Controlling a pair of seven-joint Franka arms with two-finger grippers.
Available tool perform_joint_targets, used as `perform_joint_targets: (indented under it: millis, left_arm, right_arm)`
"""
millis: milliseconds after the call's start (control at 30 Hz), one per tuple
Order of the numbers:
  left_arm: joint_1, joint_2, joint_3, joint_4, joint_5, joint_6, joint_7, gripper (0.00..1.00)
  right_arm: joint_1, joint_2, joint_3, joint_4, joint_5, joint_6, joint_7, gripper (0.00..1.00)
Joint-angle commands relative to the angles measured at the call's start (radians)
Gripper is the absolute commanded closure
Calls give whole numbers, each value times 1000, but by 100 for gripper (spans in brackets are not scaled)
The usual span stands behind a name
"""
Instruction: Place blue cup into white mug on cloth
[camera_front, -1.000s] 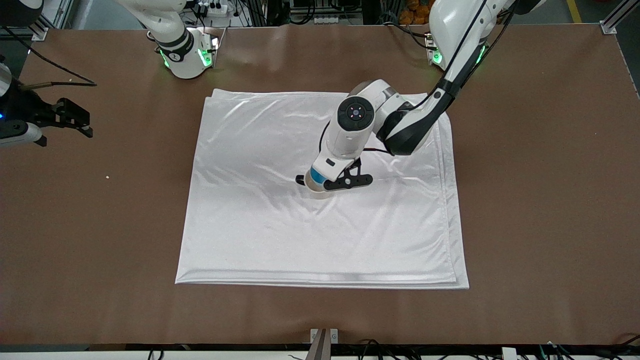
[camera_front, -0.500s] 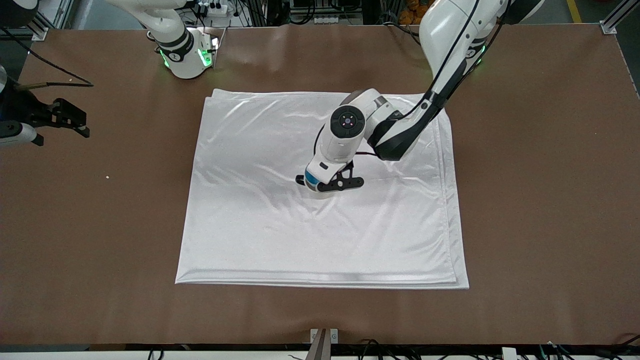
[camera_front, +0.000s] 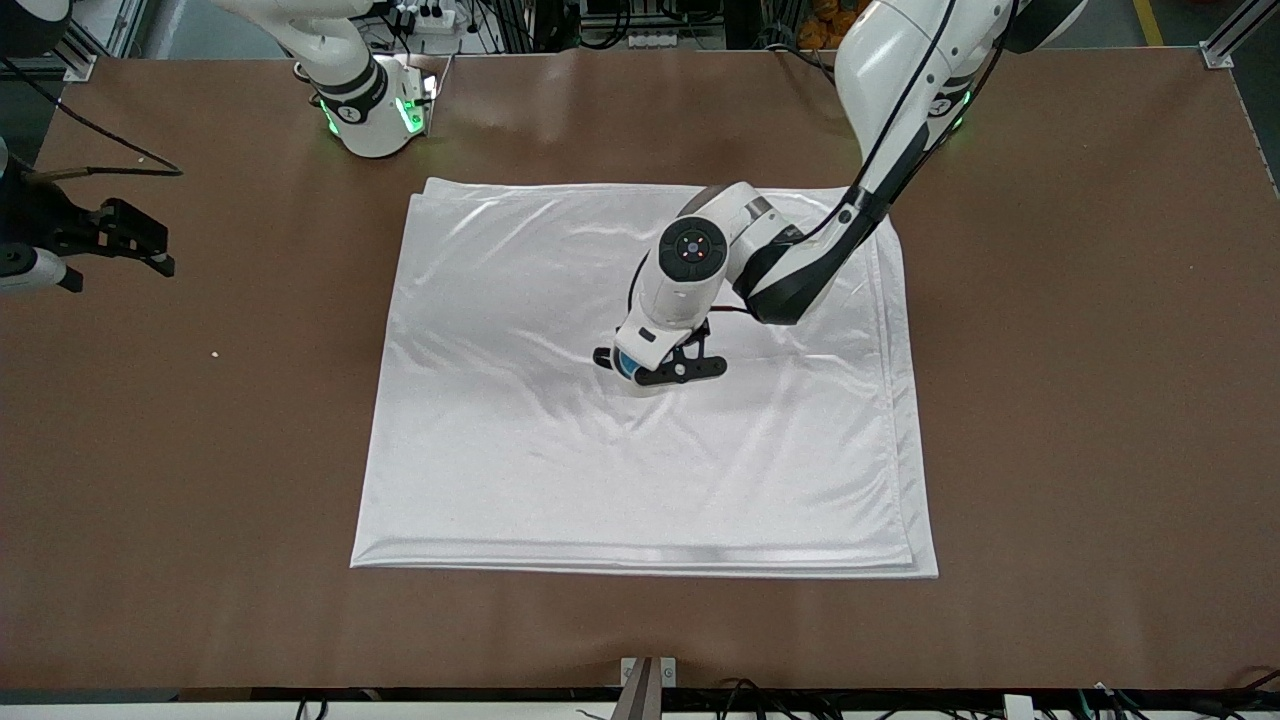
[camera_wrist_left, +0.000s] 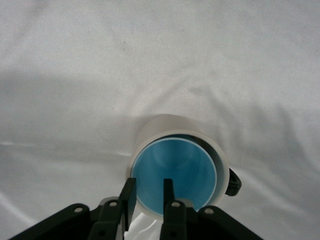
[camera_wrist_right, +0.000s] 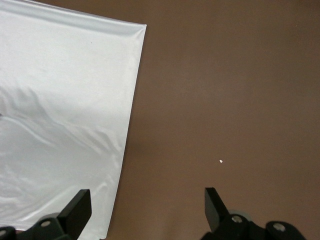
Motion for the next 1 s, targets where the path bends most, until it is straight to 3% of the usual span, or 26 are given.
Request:
perform_joint_targets:
  millis: [0, 667, 967]
  left_arm:
    - [-12, 1, 9, 22, 4, -2, 5, 0]
    - [10, -40, 30, 22, 4, -14, 4, 0]
    - [111, -97, 76, 22, 7, -31, 34, 0]
  right_arm:
    - [10, 6, -10, 8, -5, 0, 21, 0]
    - [10, 6, -10, 9, -4, 12, 23, 0]
    - [7, 9, -10, 8, -4, 12, 23, 0]
